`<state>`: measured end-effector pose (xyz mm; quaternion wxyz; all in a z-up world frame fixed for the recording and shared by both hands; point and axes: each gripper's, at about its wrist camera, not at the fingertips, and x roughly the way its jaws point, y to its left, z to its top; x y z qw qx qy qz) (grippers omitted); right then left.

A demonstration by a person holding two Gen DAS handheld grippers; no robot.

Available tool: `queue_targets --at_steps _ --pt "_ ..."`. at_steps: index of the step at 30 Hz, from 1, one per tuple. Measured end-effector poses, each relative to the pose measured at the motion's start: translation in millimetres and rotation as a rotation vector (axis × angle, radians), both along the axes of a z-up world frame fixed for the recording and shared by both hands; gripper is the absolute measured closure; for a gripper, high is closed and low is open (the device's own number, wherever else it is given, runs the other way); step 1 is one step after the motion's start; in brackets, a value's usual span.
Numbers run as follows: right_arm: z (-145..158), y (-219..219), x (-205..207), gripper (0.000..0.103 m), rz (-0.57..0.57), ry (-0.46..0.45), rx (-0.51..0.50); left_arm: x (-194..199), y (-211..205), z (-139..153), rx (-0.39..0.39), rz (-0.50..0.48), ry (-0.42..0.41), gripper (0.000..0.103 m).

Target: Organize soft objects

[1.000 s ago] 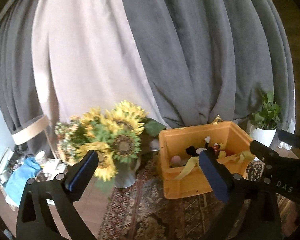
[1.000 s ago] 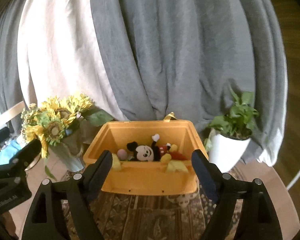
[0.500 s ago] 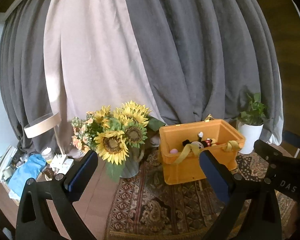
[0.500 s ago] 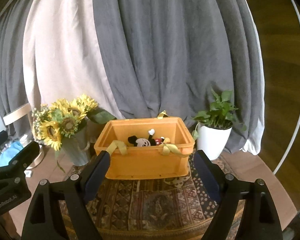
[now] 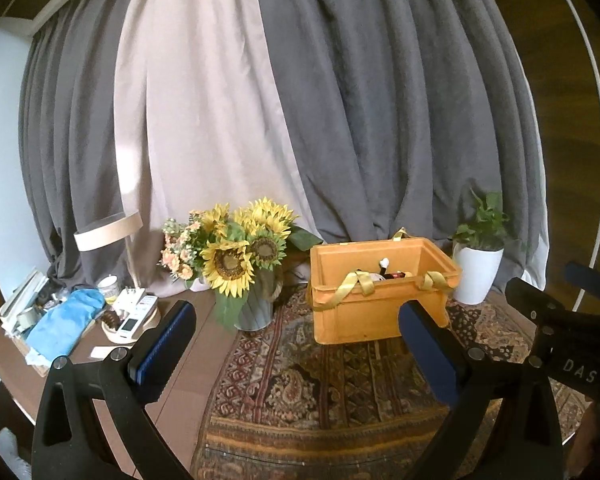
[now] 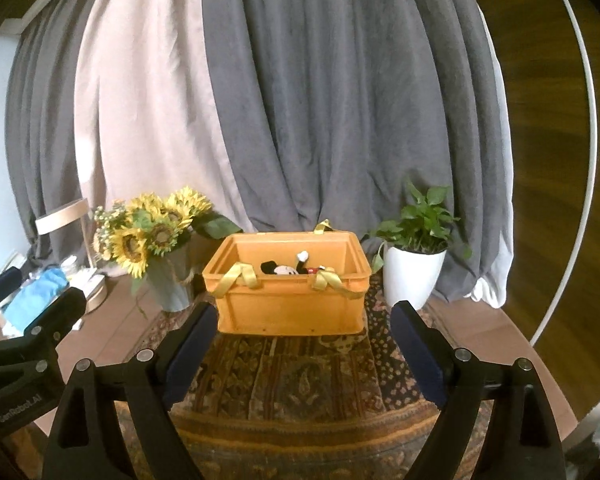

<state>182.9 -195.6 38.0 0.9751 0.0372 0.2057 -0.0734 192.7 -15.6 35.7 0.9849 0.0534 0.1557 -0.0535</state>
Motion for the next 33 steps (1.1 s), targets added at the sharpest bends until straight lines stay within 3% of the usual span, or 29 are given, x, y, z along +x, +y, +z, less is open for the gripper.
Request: queue_targets --at_steps 15,33 --pt "3 -2 -80 0.007 0.022 -0.028 -0.002 -88 -3 0 -0.002 0.033 -0.035 0.0" --pt "1 5 -142 0.007 0.022 -0.038 -0.003 -152 -2 0 0.009 0.029 -0.056 0.0"
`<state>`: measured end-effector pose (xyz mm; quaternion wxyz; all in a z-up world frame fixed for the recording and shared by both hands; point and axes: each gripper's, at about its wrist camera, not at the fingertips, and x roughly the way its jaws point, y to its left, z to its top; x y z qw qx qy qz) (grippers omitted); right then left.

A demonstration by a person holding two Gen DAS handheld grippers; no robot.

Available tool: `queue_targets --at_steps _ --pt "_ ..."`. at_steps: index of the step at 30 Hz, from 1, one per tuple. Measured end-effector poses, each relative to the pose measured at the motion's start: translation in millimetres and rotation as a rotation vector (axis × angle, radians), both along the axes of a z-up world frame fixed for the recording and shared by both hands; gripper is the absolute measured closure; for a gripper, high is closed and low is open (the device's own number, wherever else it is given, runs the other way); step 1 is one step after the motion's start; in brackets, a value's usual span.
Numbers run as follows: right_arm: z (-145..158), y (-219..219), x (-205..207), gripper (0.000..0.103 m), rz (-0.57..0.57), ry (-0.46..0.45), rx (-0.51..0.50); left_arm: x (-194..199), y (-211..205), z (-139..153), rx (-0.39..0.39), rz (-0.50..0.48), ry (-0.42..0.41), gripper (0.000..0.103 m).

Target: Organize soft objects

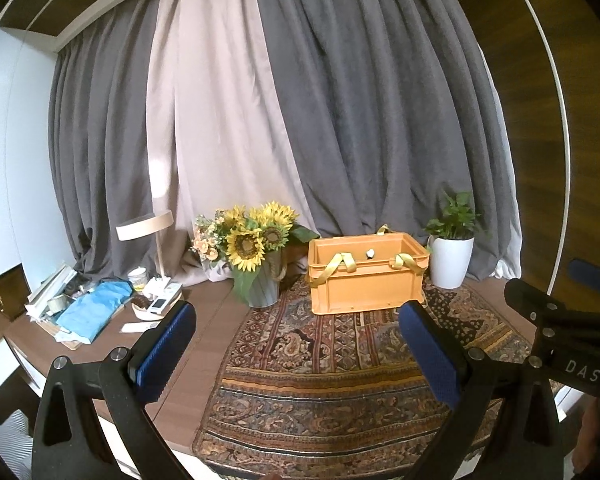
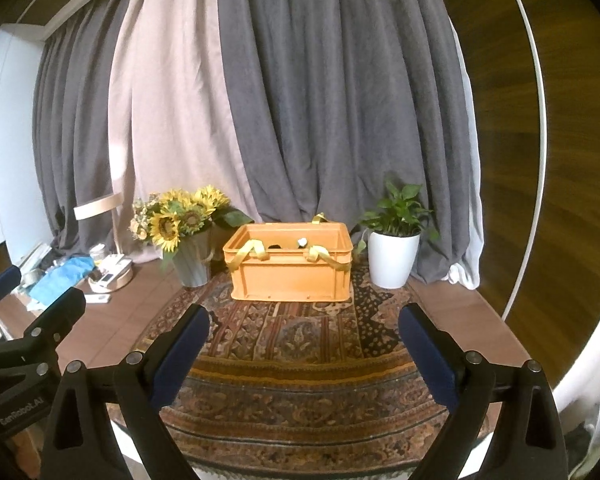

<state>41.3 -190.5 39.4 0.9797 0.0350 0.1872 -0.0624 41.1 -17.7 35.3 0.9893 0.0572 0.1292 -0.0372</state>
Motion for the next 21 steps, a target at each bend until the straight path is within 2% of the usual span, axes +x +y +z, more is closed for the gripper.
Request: queue_targets --at_steps 9,21 --pt "2 -1 -20 0.007 -0.004 -0.009 0.001 -20 -1 1 0.003 -0.006 -0.014 0.0" --pt "3 -3 -25 0.007 0.0 -0.011 0.002 -29 -3 4 0.004 -0.004 -0.023 0.0"
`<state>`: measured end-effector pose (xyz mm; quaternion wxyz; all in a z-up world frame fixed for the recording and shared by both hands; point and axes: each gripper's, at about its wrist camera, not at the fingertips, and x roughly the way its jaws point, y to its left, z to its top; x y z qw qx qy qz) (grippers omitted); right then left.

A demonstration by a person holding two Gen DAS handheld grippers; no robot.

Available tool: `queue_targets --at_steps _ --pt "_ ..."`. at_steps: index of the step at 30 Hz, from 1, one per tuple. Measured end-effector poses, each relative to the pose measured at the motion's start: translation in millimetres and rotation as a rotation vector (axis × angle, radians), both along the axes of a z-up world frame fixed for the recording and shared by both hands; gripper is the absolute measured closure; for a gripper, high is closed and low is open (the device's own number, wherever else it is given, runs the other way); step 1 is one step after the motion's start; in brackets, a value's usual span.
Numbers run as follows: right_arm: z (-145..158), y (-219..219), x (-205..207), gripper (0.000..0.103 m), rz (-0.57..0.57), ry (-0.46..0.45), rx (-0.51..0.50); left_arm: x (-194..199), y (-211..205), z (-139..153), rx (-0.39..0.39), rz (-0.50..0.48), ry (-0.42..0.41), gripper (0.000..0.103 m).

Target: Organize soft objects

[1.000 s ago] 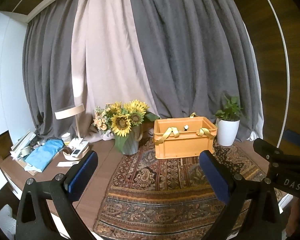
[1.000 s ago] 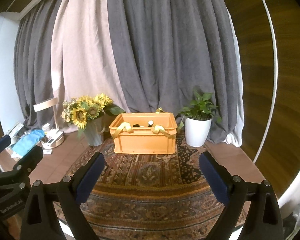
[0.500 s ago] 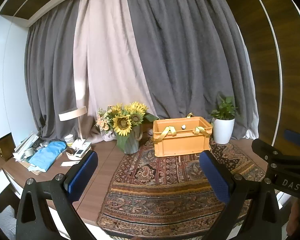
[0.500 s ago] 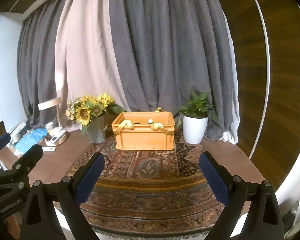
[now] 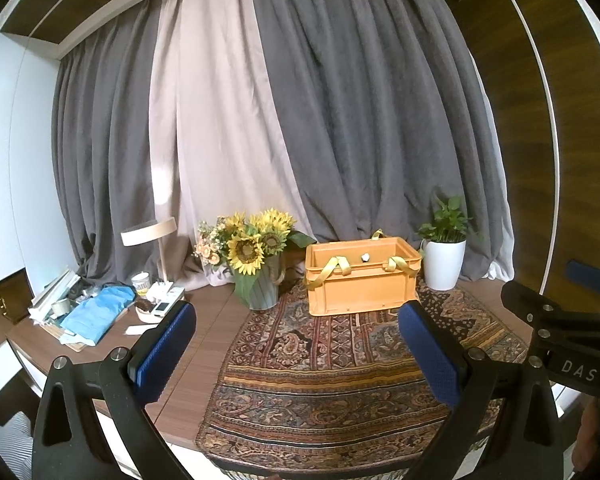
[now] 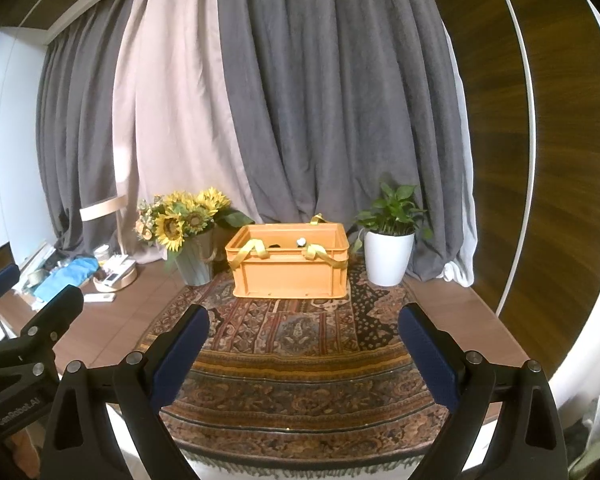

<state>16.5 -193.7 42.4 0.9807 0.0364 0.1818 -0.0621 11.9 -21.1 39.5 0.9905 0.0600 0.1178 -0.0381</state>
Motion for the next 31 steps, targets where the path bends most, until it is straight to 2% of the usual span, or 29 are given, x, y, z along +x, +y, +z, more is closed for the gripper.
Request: queue_targets --at_steps 31 --pt "2.0 -5.8 -3.8 0.007 -0.01 0.007 -0.006 2.1 -3.5 -0.3 0.003 -0.009 0.003 0.0"
